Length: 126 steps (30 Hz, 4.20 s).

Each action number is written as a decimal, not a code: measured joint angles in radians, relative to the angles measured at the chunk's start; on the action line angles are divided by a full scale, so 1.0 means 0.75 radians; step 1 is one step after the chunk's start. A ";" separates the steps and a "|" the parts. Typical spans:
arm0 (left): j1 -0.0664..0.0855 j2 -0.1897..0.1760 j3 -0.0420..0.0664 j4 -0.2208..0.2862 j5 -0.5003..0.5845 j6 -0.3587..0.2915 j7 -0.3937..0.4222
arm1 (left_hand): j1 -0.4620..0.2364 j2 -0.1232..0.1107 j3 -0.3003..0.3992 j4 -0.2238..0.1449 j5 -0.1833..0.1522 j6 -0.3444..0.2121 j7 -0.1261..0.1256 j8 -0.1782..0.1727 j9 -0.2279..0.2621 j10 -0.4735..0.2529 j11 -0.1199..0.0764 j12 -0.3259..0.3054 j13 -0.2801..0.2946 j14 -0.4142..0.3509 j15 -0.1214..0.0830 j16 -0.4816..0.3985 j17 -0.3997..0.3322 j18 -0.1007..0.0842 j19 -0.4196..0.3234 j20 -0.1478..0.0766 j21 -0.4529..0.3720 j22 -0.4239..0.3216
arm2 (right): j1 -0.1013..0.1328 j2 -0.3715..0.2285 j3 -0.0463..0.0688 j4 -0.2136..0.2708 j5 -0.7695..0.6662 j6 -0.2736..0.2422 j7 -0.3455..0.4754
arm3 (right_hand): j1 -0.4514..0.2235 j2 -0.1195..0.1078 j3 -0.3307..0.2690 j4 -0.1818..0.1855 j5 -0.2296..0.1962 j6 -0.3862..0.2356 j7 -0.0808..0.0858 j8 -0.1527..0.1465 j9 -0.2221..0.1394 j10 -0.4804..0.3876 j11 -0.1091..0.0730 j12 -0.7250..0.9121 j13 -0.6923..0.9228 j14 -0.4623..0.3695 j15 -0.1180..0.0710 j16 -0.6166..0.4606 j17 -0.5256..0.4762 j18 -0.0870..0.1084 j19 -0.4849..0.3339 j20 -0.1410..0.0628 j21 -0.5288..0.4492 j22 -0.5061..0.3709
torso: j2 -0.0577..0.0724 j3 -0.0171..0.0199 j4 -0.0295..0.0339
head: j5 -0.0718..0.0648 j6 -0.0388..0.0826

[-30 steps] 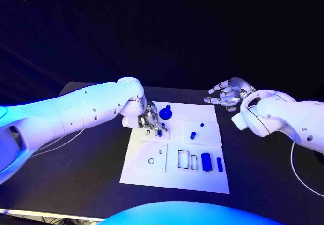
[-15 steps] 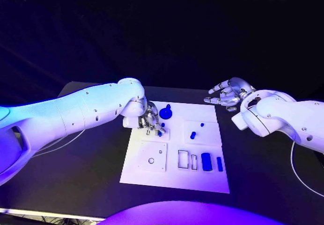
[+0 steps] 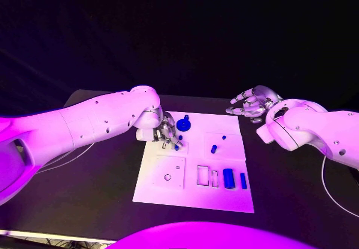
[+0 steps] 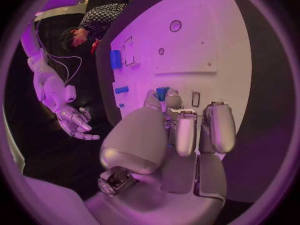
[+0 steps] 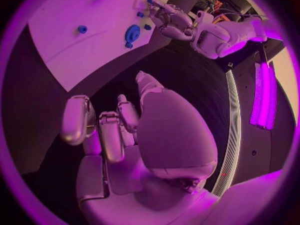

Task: Assemble the parts on the task board

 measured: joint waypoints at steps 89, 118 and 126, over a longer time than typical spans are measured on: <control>-0.067 -0.147 -0.001 0.233 -0.351 -0.293 0.105 | -0.502 -0.548 1.306 -0.021 0.114 0.017 -0.049 0.203 0.409 0.217 -0.054 0.129 0.263 0.002 -0.040 -0.022 0.000 0.001 0.007 -0.026 0.014 0.046 | -0.009 -0.008 -0.002 -0.011 -0.007 0.042 -0.010 | 0.005 0.005 0.020 -0.005 0.000 0.000 0.000 0.009 0.000 0.000 0.000 0.000 0.002 0.000 0.000 0.000 0.000 0.000 0.000 0.000 -0.006 -0.003 | -0.004 0.0038 0.0059 | 0.006 -0.019; -0.081 -0.154 -0.001 0.243 -0.343 -0.292 0.109 | -0.513 -0.559 1.362 -0.078 0.119 0.022 -0.049 0.198 0.410 0.222 -0.059 0.128 0.263 0.002 -0.040 -0.022 0.000 0.001 0.007 -0.026 0.014 0.046 | -0.013 -0.004 -0.002 -0.016 -0.011 0.052 -0.012 | 0.005 0.005 0.020 -0.005 0.000 0.000 0.000 0.009 0.000 0.000 0.000 0.000 0.001 0.000 0.000 0.000 0.000 0.000 0.000 0.000 -0.006 -0.003 | -0.003 0.0040 0.0059 | 0.004 -0.014; -0.081 -0.146 0.000 0.232 -0.343 -0.288 0.110 | -0.512 -0.558 1.362 -0.078 0.119 0.024 -0.047 0.197 0.411 0.222 -0.059 0.128 0.263 0.002 -0.040 -0.022 0.000 0.001 0.007 -0.026 0.014 0.047 | -0.014 -0.003 -0.002 -0.016 -0.012 0.053 -0.013 | 0.005 0.005 0.020 -0.005 0.000 0.000 0.000 0.009 0.000 0.000 0.000 0.000 0.002 0.000 0.000 0.000 0.000 0.000 0.000 0.000 -0.006 -0.003 | -0.003 0.0040 0.0060 | 0.003 -0.015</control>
